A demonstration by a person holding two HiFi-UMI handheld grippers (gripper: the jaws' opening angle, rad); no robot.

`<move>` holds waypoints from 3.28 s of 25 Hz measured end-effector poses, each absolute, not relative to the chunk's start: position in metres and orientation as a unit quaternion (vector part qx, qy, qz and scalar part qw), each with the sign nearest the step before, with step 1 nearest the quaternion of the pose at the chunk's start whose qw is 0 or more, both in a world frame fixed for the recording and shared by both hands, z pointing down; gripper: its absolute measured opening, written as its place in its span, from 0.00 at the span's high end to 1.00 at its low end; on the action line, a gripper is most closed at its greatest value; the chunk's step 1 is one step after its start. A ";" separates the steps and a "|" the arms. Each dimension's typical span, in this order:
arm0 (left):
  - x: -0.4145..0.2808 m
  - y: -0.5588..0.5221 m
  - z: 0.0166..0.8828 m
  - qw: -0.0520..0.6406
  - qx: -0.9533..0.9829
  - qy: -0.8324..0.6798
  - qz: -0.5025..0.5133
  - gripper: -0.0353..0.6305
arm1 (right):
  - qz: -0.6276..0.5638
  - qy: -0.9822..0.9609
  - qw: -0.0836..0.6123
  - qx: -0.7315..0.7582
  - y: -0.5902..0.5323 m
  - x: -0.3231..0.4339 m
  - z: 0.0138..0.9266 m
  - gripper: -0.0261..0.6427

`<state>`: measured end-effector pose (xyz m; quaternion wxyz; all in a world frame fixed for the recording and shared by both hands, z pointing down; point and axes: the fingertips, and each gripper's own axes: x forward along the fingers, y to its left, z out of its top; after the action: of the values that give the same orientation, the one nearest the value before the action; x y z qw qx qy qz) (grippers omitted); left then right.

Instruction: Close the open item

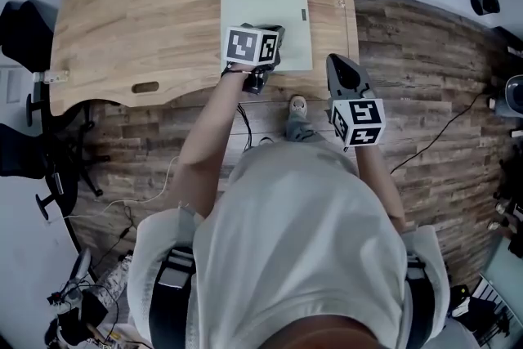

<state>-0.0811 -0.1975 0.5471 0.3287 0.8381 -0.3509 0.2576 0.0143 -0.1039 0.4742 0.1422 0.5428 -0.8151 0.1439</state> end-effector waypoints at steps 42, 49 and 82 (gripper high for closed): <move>-0.211 0.021 0.507 0.345 0.830 -0.424 0.113 0.92 | 0.152 -0.829 0.117 0.525 0.037 -0.075 0.457 0.93; -0.215 0.036 0.505 0.338 0.834 -0.422 0.113 0.92 | 0.160 -0.828 0.111 0.526 0.054 -0.082 0.461 0.93; -0.220 0.038 0.510 0.364 0.826 -0.417 0.104 0.92 | 0.170 -0.821 0.117 0.532 0.051 -0.082 0.463 0.93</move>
<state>-0.2204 0.0376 0.5102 0.3644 0.8261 -0.4169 0.1045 -0.0817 0.0508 0.4632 0.1173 0.5322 -0.8210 0.1701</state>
